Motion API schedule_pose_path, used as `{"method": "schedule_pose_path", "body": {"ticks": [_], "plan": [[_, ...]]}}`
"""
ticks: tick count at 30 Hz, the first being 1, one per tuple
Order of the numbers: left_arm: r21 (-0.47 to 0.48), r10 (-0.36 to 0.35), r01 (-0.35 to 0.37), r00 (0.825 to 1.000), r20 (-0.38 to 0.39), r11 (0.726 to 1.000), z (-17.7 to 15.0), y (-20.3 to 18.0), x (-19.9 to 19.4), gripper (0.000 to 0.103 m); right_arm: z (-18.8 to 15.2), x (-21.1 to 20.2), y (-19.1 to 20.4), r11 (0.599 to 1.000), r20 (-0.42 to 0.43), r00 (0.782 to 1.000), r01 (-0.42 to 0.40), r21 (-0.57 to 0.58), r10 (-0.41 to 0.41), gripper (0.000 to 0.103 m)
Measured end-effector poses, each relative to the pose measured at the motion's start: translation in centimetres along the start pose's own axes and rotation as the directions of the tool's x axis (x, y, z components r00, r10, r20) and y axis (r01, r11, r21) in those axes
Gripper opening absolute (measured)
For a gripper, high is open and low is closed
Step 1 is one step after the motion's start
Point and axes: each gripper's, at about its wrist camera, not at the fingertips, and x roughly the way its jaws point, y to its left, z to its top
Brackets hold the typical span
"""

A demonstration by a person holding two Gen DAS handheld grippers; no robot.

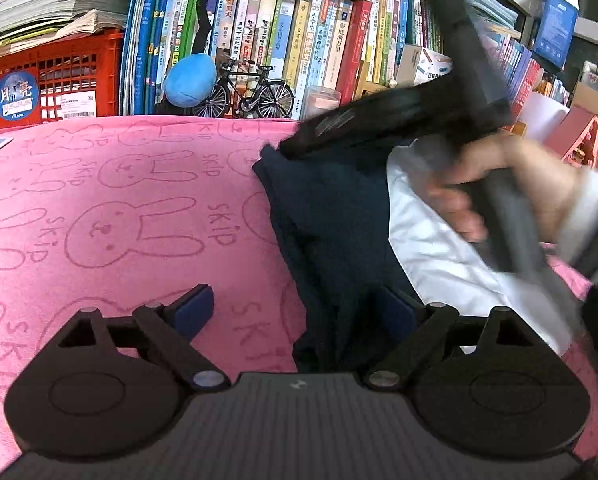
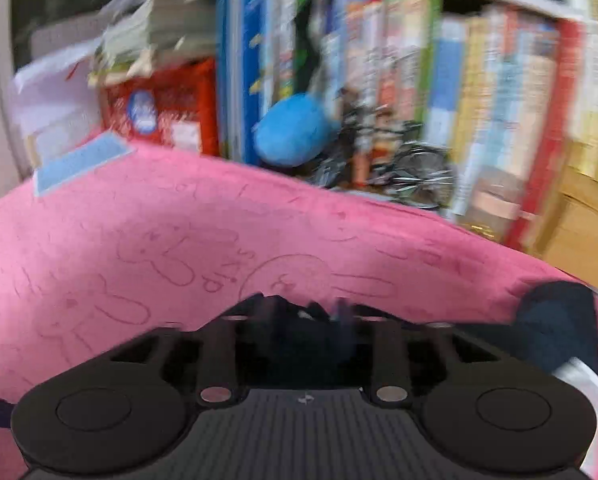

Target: Fold clothes

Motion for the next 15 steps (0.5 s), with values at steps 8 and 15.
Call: {"method": "schedule_pose_path", "body": {"ticks": [8,15], "plan": [[0.016,0.034,-0.033,0.999,-0.011,0.999,-0.1,-0.3,0.2,0.098,-7.6,-14.3,-1.2,0.995,0.087,0.991,-0.096,-0.036,0.098,0.075],[0.029,0.051,-0.05,0.998,-0.024,0.998,0.0,-0.5,0.3,0.103,-15.4,-17.9,-2.2,0.994,-0.011,1.0,-0.021,-0.107,0.02,0.075]]}}
